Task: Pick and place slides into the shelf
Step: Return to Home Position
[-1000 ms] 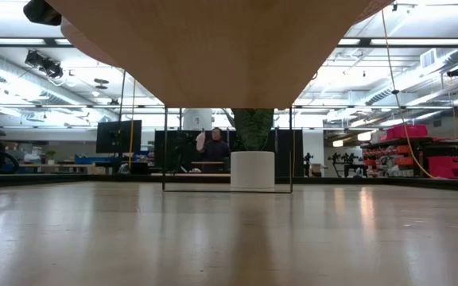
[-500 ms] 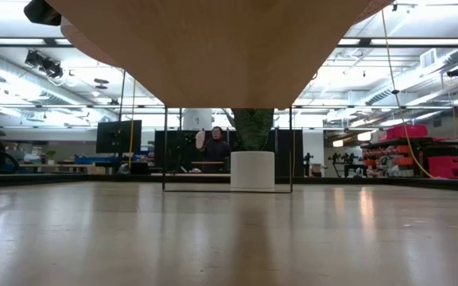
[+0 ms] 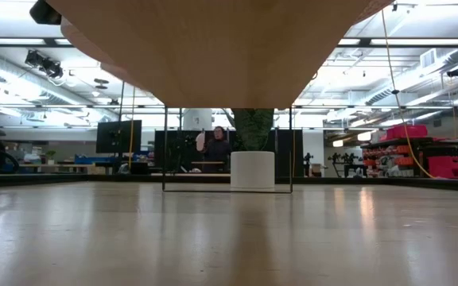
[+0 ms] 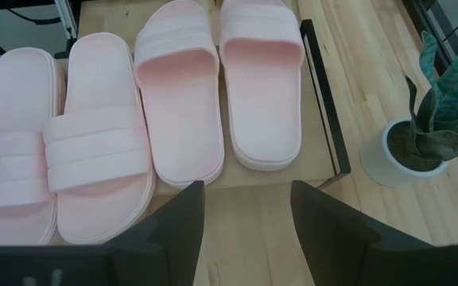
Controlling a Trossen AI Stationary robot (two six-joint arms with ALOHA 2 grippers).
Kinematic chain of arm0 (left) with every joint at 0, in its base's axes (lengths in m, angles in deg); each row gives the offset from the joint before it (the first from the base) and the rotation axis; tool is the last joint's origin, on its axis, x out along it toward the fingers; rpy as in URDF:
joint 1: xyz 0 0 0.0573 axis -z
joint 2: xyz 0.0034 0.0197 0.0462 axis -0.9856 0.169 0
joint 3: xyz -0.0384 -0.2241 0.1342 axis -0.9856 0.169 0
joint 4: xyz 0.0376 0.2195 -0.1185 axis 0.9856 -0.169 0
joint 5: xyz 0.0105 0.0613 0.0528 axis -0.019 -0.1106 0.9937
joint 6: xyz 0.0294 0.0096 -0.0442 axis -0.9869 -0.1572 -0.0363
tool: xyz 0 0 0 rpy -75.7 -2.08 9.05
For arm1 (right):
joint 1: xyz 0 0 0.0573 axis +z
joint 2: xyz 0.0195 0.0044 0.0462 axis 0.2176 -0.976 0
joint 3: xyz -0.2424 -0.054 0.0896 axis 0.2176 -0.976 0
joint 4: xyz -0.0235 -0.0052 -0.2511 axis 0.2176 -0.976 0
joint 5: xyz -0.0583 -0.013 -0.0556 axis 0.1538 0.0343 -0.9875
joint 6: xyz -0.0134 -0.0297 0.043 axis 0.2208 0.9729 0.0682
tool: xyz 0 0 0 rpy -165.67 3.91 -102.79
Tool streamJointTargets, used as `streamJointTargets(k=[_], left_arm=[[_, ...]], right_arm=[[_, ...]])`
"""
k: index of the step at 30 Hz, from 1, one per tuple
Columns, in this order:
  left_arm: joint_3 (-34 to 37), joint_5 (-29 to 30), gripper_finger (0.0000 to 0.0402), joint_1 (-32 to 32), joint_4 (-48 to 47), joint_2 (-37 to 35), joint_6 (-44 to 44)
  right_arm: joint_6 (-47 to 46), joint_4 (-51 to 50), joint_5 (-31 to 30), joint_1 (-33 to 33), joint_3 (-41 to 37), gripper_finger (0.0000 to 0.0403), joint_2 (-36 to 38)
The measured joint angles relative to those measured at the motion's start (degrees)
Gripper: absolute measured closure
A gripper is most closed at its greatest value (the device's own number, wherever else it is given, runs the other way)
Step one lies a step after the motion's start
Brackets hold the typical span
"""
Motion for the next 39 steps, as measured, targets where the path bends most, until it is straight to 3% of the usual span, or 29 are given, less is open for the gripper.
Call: streamJointTargets(k=[5, 11, 22, 24, 30, 34, 39], left_arm=[[0.0, 2.0, 0.0239, 0.0, 8.0, 0.0, -12.7], [0.0, 1.3, 0.0278, -0.6, 22.3, 0.0, -32.9], [0.1, -1.5, 0.0352, -6.6, 34.8, 0.0, -50.1], [2.5, -3.4, 0.0367, -7.7, 41.8, -0.2, -53.6], [15.9, -20.3, 0.0395, -10.1, 75.7, -0.9, -58.4], [22.9, -21.8, 0.0390, -10.3, 89.3, -1.0, -60.7], [28.6, -21.8, 0.0396, -10.5, 92.7, -2.9, -66.6]], right_arm=[[0.0, 0.0, 0.0, 0.0, 0.0, 0.0210, 0.0], [0.0, 0.1, -0.2, 0.0, 0.0, 0.0210, 1.3], [-4.0, 0.7, -6.5, 0.4, 0.0, 0.0212, 10.9], [-4.1, 0.7, -8.5, 1.4, 0.0, 0.0215, 12.7], [-7.0, -1.3, -13.0, 3.4, 0.0, 0.0223, 16.4], [-7.6, -0.7, -13.2, 3.8, -2.2, 0.0231, 18.0], [-7.6, 5.2, -13.0, 3.8, -8.8, 0.0265, 20.2]])
